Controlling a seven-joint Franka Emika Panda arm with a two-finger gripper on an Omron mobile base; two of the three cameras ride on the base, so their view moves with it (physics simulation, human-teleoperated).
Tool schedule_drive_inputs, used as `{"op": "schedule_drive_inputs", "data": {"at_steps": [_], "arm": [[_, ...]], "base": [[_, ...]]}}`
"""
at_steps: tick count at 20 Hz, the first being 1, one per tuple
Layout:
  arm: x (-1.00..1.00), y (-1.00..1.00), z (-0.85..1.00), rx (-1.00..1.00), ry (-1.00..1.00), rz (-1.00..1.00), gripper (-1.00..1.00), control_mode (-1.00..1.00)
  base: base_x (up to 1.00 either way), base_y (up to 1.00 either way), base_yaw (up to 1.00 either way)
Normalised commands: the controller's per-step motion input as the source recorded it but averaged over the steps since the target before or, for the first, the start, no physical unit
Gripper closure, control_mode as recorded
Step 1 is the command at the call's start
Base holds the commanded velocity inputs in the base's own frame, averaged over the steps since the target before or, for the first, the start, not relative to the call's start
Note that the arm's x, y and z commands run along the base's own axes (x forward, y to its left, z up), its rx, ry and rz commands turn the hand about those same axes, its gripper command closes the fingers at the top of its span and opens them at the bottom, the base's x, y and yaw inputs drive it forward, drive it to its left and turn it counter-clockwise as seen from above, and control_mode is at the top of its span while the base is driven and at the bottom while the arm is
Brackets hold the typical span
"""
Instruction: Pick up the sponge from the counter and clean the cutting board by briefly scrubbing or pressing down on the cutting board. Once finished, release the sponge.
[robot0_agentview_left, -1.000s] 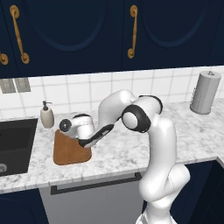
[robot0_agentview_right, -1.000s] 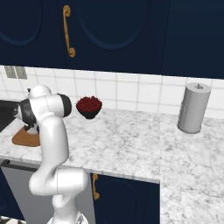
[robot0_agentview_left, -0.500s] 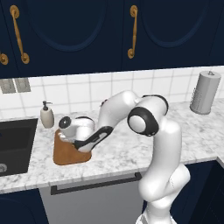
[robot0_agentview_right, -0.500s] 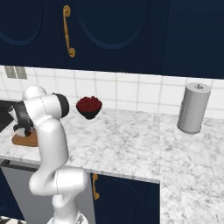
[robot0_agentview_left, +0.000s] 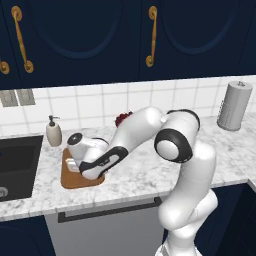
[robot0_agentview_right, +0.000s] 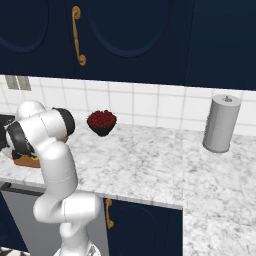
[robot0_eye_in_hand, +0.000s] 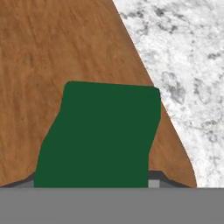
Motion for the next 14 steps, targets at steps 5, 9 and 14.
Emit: {"op": "schedule_drive_inputs", "data": {"at_steps": [5,9,14], "arm": [[-0.08,0.02,-0.03,0.00,0.00,0.00,1.00,-1.00],[0.46,-0.04,0.00,0.00,0.00,0.00,1.00,-1.00],[0.49,0.00,0.00,-0.02,-0.09,0.00,1.00,-1.00]], "base": [[0.00,0.00,0.00],[0.00,0.00,0.00],[0.00,0.00,0.00]]}}
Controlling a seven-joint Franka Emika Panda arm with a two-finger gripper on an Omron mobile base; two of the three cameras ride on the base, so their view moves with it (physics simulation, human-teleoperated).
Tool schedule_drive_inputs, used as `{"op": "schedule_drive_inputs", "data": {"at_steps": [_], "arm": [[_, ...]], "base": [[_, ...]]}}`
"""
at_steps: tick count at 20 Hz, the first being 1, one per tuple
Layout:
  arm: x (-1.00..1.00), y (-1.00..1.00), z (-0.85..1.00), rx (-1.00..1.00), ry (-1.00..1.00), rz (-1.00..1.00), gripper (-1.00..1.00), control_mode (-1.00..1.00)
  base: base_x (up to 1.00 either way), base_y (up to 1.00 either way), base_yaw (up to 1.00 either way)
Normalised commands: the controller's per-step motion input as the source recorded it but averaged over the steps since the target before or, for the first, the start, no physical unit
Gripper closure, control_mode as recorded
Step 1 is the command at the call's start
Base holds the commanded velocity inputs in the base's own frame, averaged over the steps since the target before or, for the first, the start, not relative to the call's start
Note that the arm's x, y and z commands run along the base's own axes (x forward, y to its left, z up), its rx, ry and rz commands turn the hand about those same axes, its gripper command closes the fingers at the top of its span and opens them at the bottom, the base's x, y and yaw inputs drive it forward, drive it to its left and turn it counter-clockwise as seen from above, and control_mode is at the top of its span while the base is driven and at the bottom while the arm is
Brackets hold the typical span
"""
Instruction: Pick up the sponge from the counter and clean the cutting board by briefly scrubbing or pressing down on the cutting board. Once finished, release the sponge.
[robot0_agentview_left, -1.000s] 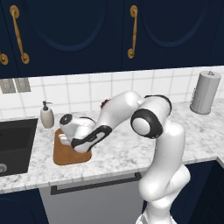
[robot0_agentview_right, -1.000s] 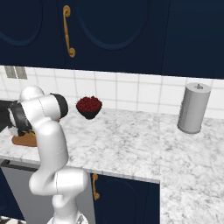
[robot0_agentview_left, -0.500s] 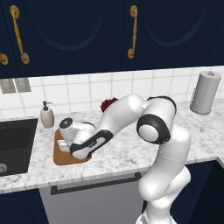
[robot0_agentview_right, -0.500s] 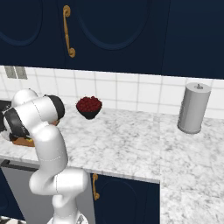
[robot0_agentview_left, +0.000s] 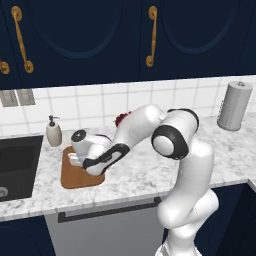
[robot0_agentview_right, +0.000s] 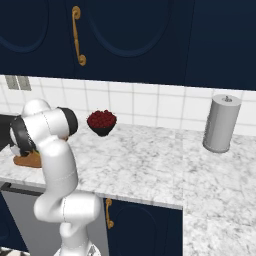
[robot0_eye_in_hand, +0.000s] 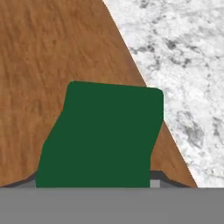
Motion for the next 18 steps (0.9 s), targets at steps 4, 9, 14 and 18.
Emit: {"op": "schedule_drive_inputs", "data": {"at_steps": [4,9,14,18], "arm": [[0.56,0.00,0.00,-0.06,-0.10,0.00,1.00,-1.00],[0.65,0.00,0.00,0.00,-0.01,0.00,1.00,-1.00],[0.67,0.00,0.00,0.00,0.00,0.00,1.00,-1.00],[0.41,0.02,0.00,-0.04,-0.12,0.00,1.00,-1.00]], "base": [[0.00,0.00,0.00],[0.00,0.00,0.00],[0.00,0.00,0.00],[0.00,0.00,0.00]]}}
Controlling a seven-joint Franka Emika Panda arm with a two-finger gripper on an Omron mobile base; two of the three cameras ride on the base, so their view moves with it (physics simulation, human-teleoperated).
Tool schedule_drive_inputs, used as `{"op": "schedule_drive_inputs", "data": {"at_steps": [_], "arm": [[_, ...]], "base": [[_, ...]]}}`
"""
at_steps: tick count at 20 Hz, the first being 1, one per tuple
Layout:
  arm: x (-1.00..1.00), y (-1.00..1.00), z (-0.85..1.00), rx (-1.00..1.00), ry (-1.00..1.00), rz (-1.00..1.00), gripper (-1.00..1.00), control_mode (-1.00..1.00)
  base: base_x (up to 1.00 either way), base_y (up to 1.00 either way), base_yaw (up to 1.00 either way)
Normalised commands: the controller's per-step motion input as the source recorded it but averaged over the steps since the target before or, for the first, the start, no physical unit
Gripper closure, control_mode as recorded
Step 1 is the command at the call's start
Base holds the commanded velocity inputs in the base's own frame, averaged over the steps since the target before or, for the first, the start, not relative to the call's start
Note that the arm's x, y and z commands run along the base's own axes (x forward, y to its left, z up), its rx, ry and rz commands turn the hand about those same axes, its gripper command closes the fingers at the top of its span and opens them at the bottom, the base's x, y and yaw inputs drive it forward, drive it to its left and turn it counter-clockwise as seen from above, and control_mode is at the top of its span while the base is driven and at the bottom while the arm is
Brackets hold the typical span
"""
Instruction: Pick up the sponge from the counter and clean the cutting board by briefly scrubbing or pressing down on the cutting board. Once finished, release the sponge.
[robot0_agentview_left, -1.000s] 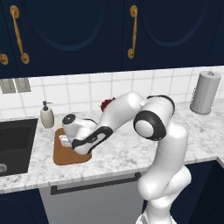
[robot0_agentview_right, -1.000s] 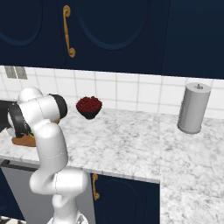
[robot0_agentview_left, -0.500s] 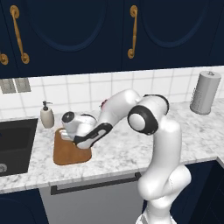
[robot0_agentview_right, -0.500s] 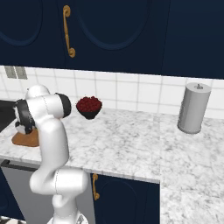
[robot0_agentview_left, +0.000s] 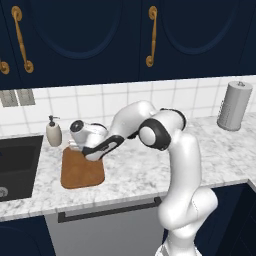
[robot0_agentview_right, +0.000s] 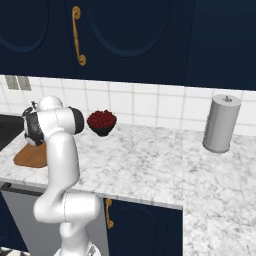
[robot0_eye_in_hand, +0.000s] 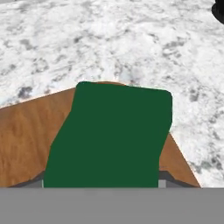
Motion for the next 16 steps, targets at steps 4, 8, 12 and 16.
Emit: {"op": "schedule_drive_inputs", "data": {"at_steps": [4,8,12,16], "arm": [[-0.11,0.17,-0.11,-0.09,-0.11,0.00,1.00,-1.00],[-0.59,0.27,-0.26,-0.01,0.05,0.00,1.00,-1.00],[-0.81,0.28,-0.30,0.00,0.14,0.00,1.00,-1.00],[-0.90,0.28,-0.28,0.00,0.13,0.01,1.00,-1.00]], "base": [[0.00,0.00,0.00],[0.00,0.00,0.00],[0.00,0.00,0.00],[0.00,0.00,0.00]]}}
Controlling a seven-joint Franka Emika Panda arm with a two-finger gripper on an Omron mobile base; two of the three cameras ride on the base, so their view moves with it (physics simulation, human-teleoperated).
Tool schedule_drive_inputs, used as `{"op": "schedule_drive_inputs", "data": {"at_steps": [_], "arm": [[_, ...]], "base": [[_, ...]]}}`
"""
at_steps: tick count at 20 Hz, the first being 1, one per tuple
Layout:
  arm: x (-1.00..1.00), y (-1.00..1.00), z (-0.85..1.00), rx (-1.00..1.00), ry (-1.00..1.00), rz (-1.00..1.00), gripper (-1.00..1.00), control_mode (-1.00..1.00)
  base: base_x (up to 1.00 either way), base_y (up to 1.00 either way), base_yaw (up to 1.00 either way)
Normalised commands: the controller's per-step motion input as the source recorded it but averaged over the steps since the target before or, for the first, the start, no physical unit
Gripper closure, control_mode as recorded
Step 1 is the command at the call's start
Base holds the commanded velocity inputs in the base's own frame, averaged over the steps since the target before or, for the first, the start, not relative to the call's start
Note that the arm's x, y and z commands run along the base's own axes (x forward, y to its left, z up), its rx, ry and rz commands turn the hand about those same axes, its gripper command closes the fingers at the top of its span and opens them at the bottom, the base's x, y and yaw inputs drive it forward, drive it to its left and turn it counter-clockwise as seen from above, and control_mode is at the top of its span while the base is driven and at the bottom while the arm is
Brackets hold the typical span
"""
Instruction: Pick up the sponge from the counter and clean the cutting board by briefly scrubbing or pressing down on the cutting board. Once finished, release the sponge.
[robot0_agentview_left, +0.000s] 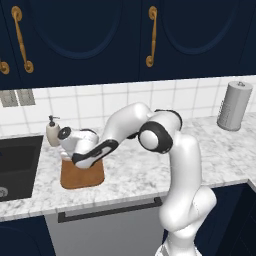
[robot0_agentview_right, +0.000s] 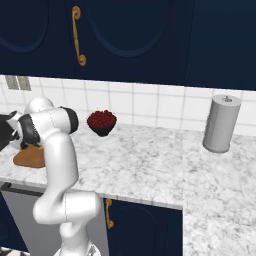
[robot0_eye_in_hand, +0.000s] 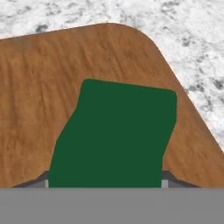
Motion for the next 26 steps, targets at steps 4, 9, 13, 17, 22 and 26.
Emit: {"op": "schedule_drive_inputs", "data": {"at_steps": [4,9,13,17,22,26], "arm": [[-0.99,0.31,-0.35,-0.01,0.03,0.06,1.00,-1.00],[-0.99,0.29,-0.40,-0.01,0.01,0.08,1.00,-1.00],[-0.66,0.17,-0.30,0.00,0.04,0.07,1.00,-1.00],[-0.22,0.07,-0.26,-0.01,0.04,0.03,1.00,-1.00],[0.50,-0.04,-0.18,-0.05,-0.07,0.00,1.00,-1.00],[0.81,-0.20,-0.24,-0.07,-0.08,0.00,1.00,-1.00]], "base": [[0.00,0.00,0.00],[0.00,0.00,0.00],[0.00,0.00,0.00],[0.00,0.00,0.00],[0.00,0.00,0.00],[0.00,0.00,0.00]]}}
